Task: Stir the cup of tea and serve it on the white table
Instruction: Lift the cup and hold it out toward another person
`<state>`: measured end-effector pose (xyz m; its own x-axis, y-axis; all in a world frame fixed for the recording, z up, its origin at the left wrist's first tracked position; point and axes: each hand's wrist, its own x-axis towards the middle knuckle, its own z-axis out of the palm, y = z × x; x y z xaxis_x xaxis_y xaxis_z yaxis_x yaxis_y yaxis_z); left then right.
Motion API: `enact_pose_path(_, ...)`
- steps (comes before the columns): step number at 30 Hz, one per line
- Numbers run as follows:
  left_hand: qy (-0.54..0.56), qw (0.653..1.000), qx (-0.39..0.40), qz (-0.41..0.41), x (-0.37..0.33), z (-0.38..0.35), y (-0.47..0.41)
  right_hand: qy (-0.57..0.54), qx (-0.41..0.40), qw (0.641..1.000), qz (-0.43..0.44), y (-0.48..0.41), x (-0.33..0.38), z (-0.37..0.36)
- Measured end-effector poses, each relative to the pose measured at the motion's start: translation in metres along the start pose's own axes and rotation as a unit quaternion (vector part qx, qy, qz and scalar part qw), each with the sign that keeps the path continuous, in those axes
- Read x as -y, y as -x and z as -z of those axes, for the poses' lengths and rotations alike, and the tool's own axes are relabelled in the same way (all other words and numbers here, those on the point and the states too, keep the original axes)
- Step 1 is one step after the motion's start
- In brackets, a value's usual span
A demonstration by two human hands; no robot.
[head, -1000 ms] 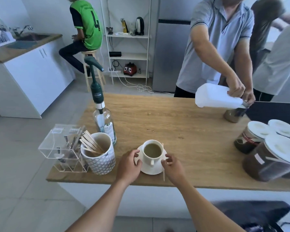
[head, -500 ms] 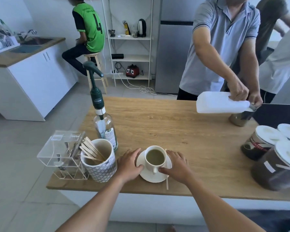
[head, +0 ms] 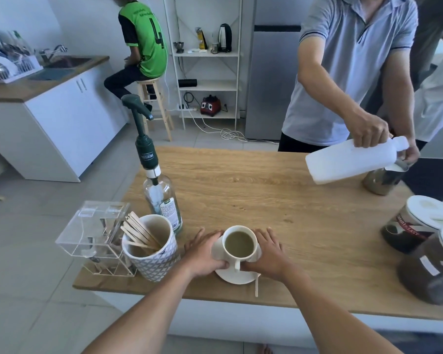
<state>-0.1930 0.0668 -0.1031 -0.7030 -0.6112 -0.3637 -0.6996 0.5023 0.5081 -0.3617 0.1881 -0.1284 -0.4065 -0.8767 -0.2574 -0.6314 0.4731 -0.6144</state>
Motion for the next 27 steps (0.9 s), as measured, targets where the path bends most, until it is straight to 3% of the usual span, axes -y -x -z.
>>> enact_pose_path(13,0.033,0.999,-0.038,0.001,-0.011,-0.001,0.001,-0.048,-0.012,0.999,0.017,-0.003,-0.003,-0.004)
enact_pose_path(27,0.154,0.987,-0.049,-0.014,-0.017,0.021,0.006,-0.195,-0.007,0.979,0.056,0.003,0.023,0.028)
